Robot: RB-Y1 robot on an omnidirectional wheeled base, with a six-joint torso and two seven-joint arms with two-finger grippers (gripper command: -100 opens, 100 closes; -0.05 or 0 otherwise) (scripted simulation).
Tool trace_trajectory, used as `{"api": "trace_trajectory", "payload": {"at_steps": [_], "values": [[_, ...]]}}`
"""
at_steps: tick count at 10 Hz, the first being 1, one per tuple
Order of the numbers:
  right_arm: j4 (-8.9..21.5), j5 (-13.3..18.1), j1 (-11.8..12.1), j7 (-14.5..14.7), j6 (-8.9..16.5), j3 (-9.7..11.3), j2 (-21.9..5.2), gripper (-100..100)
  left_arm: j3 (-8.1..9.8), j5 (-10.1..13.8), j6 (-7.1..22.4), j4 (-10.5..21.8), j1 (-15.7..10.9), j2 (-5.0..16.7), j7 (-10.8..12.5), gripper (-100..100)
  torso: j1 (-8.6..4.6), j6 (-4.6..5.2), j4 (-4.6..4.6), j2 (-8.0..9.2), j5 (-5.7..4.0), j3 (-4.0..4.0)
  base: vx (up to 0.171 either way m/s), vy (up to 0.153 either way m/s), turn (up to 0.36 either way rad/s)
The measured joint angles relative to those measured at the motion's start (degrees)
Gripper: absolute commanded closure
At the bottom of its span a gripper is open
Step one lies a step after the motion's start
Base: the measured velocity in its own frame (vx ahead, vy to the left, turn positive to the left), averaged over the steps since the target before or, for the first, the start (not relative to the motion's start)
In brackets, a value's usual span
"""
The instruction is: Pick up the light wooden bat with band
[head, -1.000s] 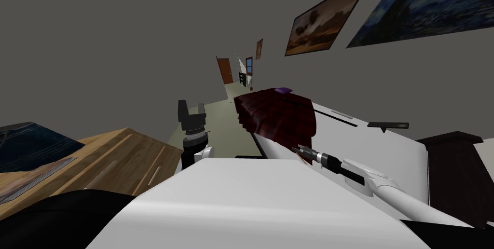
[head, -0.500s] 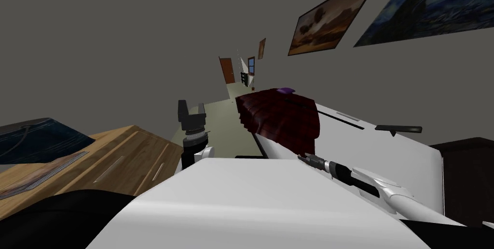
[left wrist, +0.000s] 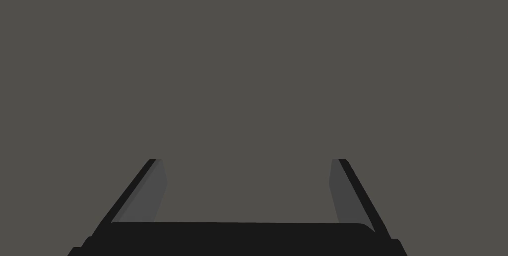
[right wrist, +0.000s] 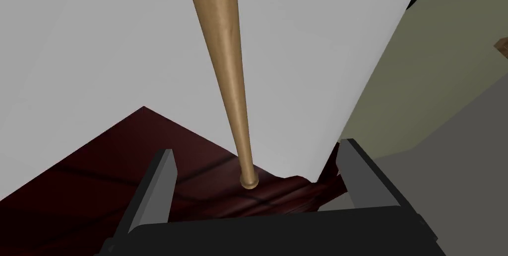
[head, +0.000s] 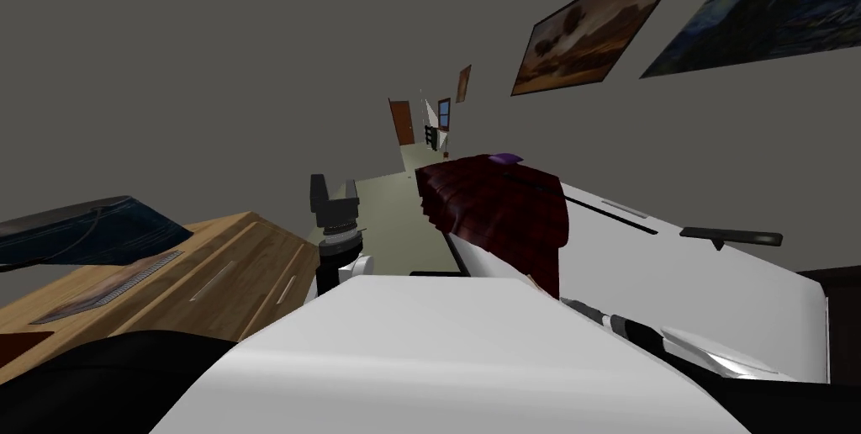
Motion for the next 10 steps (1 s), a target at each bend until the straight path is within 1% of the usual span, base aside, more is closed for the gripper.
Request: {"api": "trace_trajectory", "payload": {"at_steps": [1, 2, 3, 4, 5, 6, 7, 8, 9, 10], "values": [[2.9, 0.5, -0.5, 0.7, -0.6, 0.8, 0.7, -100, 0.0, 0.0, 0.0, 0.0, 0.0, 0.0, 0.0, 0, -0.05, 0.0, 0.0, 0.0, -0.02, 0.0, 0.001, 0.023, 0.074], [4.6, 0.9, 0.1, 1.4, -0.8, 1.6, 0.8, -100, 0.0, 0.0, 0.0, 0.0, 0.0, 0.0, 0.0, 0, -0.07, 0.0, 0.0, 0.01, -0.02, 0.01, -0.001, 0.032, 0.092], [7.8, 1.6, -0.2, 1.9, -1.5, 2.9, 0.9, -100, 0.0, 0.0, 0.0, 0.0, 0.0, 0.0, 0.0, 0, -0.05, 0.0, 0.0, 0.01, -0.01, 0.01, -0.001, 0.02, 0.023], [8.2, 1.9, 0.0, 1.9, -1.6, 3.5, 0.5, -100, 0.0, 0.0, 0.0, 0.0, 0.0, 0.0, 0.0, 0, -0.07, 0.0, 0.01, 0.01, -0.02, 0.01, 0.001, 0.005, -0.007], [6.7, 1.8, 0.8, 1.5, -0.8, 3.6, -0.2, -100, 0.01, 0.0, 0.0, 0.0, 0.0, 0.0, 0.0, 0, -0.12, 0.01, 0.01, 0.01, -0.03, 0.01, 0.0, 0.024, 0.109], [6.8, 1.8, 2.7, 2.3, -0.1, 4.1, -0.8, -100, 0.0, 0.0, 0.0, 0.0, 0.0, 0.0, 0.0, 0, -0.07, 0.01, 0.01, 0.03, -0.02, 0.02, -0.001, 0.035, 0.081], [7.3, 2.4, 3.0, 2.2, 0.6, 5.3, -1.4, -100, 0.0, 0.0, 0.0, 0.0, 0.0, 0.0, 0.0, 0, -0.04, -0.01, 0.01, 0.01, -0.01, 0.01, 0.003, 0.031, 0.042], [8.4, 2.8, 3.1, 2.1, 0.3, 6.0, -1.9, -100, 0.0, 0.0, 0.0, 0.0, 0.0, 0.0, 0.0, 0, -0.04, 0.0, 0.0, 0.0, -0.01, 0.0, 0.002, 0.012, 0.002], [8.6, 2.8, 3.1, 2.2, 0.2, 6.0, -1.9, 0, 0.01, 0.0, 0.0, 0.0, 0.0, 0.0, 0.0, 0, -0.1, 0.0, 0.01, 0.0, -0.03, 0.0, 0.0, 0.0, 0.0], [8.6, 2.8, 3.1, 2.2, 0.2, 6.0, -1.9, -100, 0.01, 0.0, 0.0, 0.0, 0.0, 0.0, 0.0, 0, -0.13, 0.0, 0.01, 0.0, -0.04, 0.0, -0.001, -0.024, 0.053]]}}
